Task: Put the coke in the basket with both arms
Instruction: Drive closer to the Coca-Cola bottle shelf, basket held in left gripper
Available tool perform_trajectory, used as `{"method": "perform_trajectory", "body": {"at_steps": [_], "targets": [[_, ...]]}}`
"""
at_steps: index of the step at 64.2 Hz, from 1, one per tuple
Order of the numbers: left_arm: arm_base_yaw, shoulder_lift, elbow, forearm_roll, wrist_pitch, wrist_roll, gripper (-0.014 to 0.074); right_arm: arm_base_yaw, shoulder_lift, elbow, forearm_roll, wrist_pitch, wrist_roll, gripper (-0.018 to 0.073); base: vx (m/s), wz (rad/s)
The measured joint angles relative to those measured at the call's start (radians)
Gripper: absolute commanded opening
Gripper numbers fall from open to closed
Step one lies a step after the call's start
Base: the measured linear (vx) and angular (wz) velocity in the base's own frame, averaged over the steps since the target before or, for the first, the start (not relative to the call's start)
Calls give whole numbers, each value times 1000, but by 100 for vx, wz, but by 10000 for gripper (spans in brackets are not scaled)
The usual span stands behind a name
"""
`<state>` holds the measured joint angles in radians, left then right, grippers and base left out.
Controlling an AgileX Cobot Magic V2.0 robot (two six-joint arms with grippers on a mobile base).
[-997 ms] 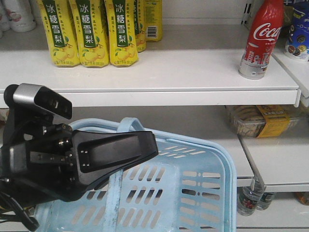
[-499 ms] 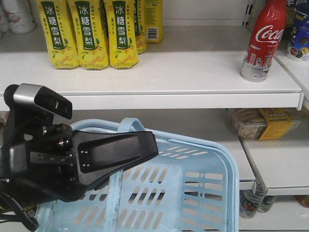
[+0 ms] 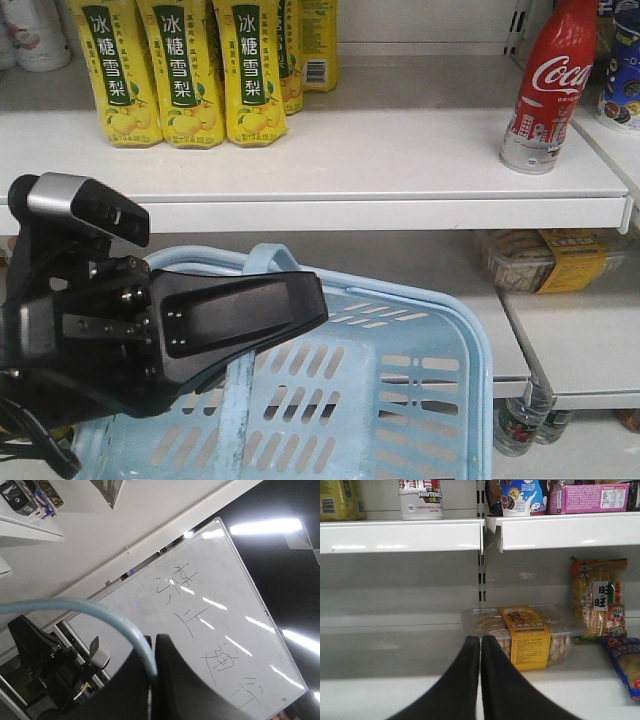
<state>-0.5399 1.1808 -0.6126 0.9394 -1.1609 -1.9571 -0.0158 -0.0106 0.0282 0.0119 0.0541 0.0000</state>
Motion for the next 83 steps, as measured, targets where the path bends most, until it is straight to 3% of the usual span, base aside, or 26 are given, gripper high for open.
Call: {"method": "perform_trajectory", "body": {"at_steps": [83], "targets": [[0,0,0,0,0,0,-8,0,0,0,0,0,0,-5,1,1]]}}
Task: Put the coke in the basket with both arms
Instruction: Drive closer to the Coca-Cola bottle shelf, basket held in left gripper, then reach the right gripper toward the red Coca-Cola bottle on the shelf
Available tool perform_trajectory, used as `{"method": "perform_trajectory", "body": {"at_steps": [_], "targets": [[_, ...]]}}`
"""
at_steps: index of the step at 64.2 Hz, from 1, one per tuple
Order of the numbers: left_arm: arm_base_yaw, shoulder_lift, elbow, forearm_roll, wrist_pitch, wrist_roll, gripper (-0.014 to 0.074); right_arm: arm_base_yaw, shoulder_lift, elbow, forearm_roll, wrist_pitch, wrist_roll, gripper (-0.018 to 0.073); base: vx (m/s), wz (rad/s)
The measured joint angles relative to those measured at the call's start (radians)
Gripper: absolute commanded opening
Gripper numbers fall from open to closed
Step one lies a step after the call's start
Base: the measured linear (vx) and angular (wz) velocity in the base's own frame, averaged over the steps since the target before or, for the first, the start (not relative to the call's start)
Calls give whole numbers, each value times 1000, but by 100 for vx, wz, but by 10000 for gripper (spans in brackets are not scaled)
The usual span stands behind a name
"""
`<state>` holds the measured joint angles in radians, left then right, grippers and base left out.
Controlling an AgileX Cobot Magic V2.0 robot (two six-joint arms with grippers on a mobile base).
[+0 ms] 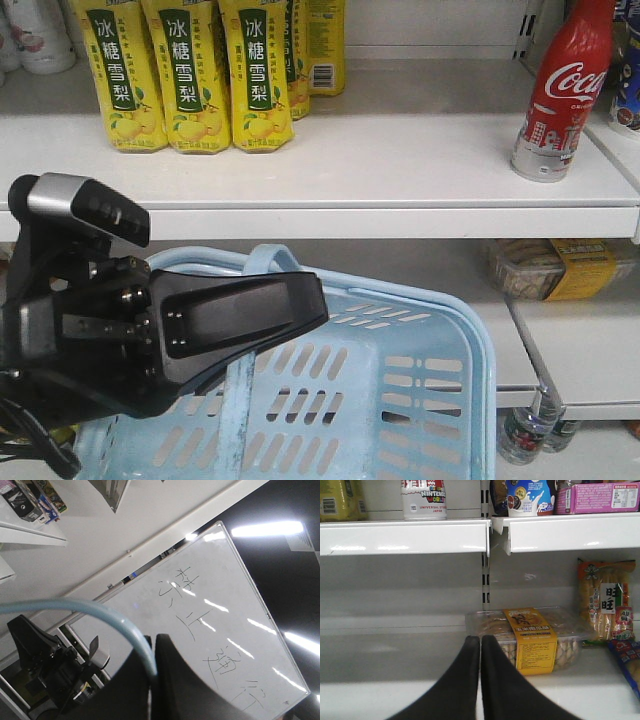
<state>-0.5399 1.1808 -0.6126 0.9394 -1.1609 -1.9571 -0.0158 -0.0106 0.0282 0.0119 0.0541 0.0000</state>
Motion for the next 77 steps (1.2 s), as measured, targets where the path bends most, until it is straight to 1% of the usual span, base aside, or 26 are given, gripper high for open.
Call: {"method": "perform_trajectory", "body": {"at_steps": [77], "targets": [[0,0,0,0,0,0,-8,0,0,0,0,0,0,-5,0,1]]}}
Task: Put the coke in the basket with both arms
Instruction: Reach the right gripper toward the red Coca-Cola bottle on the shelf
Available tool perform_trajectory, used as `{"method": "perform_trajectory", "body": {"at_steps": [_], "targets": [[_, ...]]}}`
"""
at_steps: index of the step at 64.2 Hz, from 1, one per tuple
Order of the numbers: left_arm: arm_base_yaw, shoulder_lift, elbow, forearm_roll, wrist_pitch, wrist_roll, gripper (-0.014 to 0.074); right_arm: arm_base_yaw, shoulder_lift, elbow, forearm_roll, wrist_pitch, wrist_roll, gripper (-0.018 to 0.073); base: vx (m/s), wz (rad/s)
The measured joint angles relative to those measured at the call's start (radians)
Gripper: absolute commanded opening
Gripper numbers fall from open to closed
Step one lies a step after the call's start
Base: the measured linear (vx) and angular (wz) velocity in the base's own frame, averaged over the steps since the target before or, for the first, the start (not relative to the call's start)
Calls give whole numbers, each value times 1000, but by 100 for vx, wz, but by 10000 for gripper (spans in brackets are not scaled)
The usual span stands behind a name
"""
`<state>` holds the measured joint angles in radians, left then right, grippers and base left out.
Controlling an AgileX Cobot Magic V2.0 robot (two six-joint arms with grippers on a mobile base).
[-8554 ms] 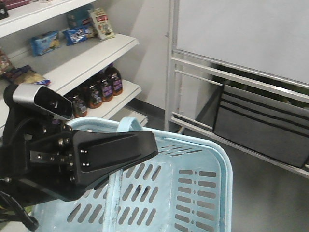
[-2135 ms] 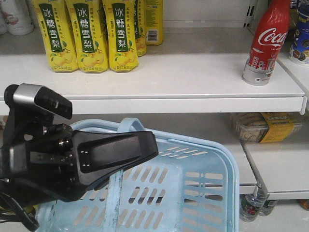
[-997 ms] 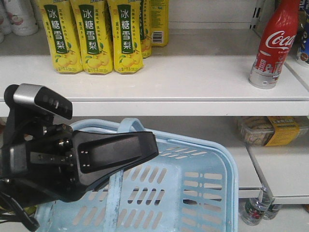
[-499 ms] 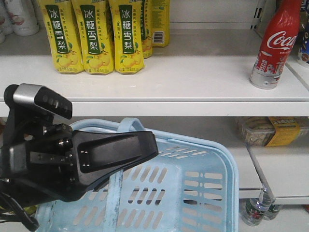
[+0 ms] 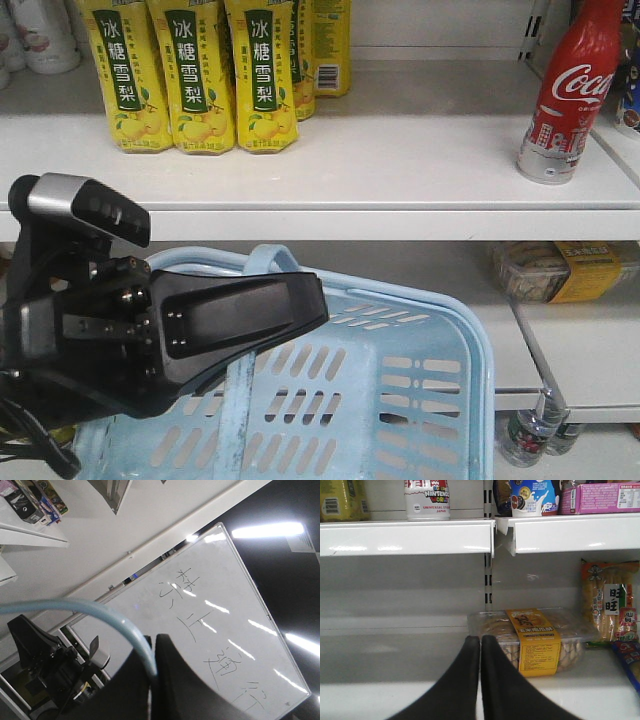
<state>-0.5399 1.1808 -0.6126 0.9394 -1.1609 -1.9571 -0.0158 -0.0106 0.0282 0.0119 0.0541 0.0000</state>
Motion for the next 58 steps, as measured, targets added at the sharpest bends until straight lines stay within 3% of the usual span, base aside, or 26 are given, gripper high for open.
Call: {"method": "perform_trajectory", "body": {"at_steps": [8,14,24,31,37,44,50,58], "targets": [[0,0,0,0,0,0,-8,0,0,0,22,-11,28,-5,0,0],[0,0,0,0,0,0,-8,0,0,0,130,-37,142,-5,0,0],[0,0,0,0,0,0,-8,0,0,0,389,-96,363,-5,0,0],[0,0,0,0,0,0,-8,0,0,-9,456,-140,411,-3,0,0],[0,0,0,0,0,0,-8,0,0,-100,376,-107,384,22,0,0],[0,0,0,0,0,0,-8,0,22,-288,183,-35,313,125,0,0],[0,0,0,0,0,0,-8,0,92,-433,38,64,269,281,0,0],[0,0,0,0,0,0,-8,0,204,-532,-68,147,249,536,0,0]]}}
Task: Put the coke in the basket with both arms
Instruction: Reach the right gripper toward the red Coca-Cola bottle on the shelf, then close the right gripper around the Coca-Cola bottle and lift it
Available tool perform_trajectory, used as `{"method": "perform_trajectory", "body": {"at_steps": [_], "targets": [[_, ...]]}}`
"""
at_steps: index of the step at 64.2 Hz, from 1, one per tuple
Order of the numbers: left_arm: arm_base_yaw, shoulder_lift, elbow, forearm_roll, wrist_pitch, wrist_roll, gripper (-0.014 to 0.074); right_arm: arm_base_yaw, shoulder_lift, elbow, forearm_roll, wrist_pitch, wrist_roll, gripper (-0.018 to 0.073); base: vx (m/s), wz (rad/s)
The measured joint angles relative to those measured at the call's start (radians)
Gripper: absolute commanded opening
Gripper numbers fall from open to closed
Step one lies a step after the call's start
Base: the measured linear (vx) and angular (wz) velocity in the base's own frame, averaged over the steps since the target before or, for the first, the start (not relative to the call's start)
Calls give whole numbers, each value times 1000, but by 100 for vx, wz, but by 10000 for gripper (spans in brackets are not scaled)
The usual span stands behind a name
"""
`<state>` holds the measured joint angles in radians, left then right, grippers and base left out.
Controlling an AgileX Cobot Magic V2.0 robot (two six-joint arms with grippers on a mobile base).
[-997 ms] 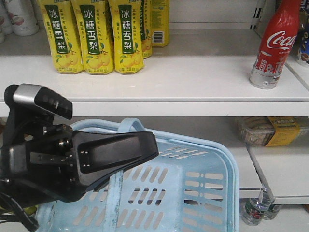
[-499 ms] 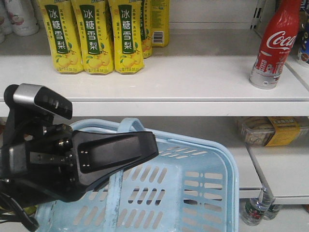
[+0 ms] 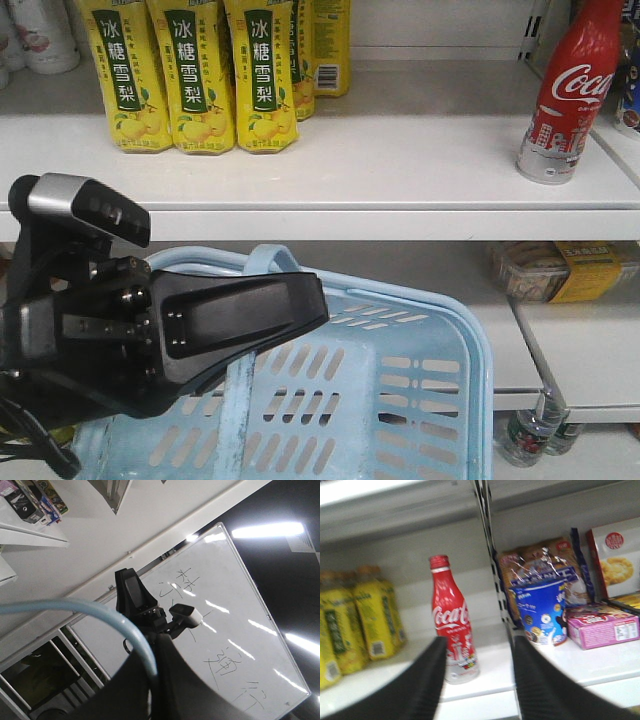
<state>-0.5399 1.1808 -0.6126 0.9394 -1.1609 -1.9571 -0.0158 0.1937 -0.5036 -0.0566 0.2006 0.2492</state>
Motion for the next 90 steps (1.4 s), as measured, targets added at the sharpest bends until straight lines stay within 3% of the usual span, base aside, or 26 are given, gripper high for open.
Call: {"method": "perform_trajectory", "body": {"at_steps": [4,11,32,51,79,90], "targets": [[0,0,0,0,0,0,-8,0,56,-11,-33,-12,-3,635,0,0],[0,0,0,0,0,0,-8,0,154,-11,-69,-76,-4,695,0,0],[0,0,0,0,0,0,-8,11,449,-196,-156,-143,-5,603,0,0],[0,0,0,0,0,0,-8,210,708,-427,-324,-96,2,578,0,0],[0,0,0,0,0,0,-8,217,939,-633,-347,-64,51,578,0,0],[0,0,0,0,0,0,-6,185,1036,-714,-338,-60,71,573,0,0]]}}
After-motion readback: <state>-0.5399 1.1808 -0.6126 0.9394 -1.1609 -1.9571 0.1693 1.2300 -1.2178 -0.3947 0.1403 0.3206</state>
